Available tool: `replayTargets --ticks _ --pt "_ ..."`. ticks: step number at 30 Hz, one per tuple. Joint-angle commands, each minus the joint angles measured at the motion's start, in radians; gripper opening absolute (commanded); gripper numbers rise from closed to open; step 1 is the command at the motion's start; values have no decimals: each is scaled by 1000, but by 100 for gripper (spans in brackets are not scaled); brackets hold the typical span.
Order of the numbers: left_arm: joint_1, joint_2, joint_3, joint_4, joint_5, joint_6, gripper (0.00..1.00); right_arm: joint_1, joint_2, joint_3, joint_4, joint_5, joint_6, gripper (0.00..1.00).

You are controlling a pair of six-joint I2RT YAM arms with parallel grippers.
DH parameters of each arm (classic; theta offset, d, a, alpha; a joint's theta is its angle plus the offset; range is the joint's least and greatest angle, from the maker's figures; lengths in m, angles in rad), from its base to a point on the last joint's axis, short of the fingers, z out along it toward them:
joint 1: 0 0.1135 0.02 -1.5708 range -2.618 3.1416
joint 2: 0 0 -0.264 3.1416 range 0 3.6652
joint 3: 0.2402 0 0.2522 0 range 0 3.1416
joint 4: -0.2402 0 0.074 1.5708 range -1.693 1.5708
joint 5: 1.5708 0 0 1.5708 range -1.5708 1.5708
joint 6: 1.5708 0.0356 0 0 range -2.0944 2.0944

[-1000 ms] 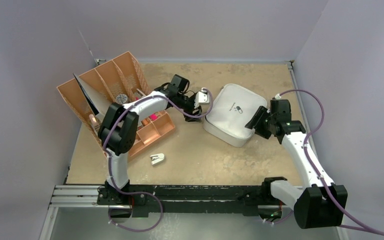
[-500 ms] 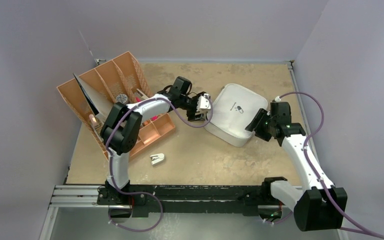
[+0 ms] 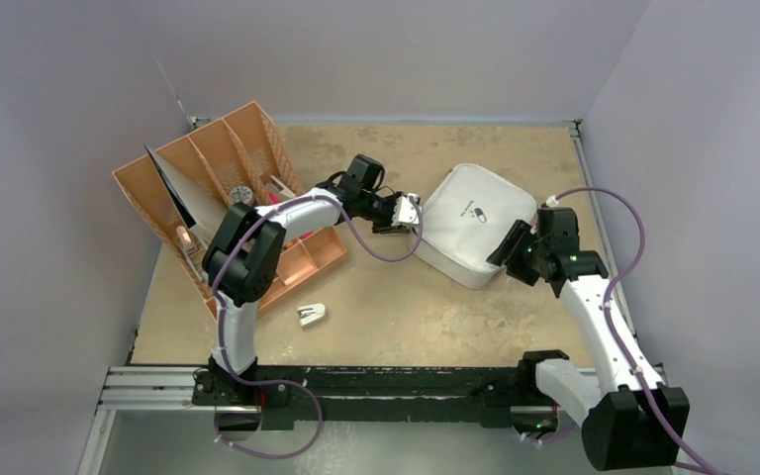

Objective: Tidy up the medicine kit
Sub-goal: Close the medicine box at the center of the board.

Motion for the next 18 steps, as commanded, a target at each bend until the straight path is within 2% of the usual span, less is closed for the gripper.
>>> replayTargets --ticks 1,5,11,18 --pt "-15 -2 16 10 44 45 27 -4 -23 -16 -39 7 -2 58" --pt "-16 -14 -5 46 5 24 19 -4 -49 -17 -62 50 21 59" --pt "-16 -40 -31 82 -37 -23 0 -3 -42 1 -36 54 45 60" --pt "-16 -68 -68 98 -52 -61 0 -3 -2 -1 9 49 47 61"
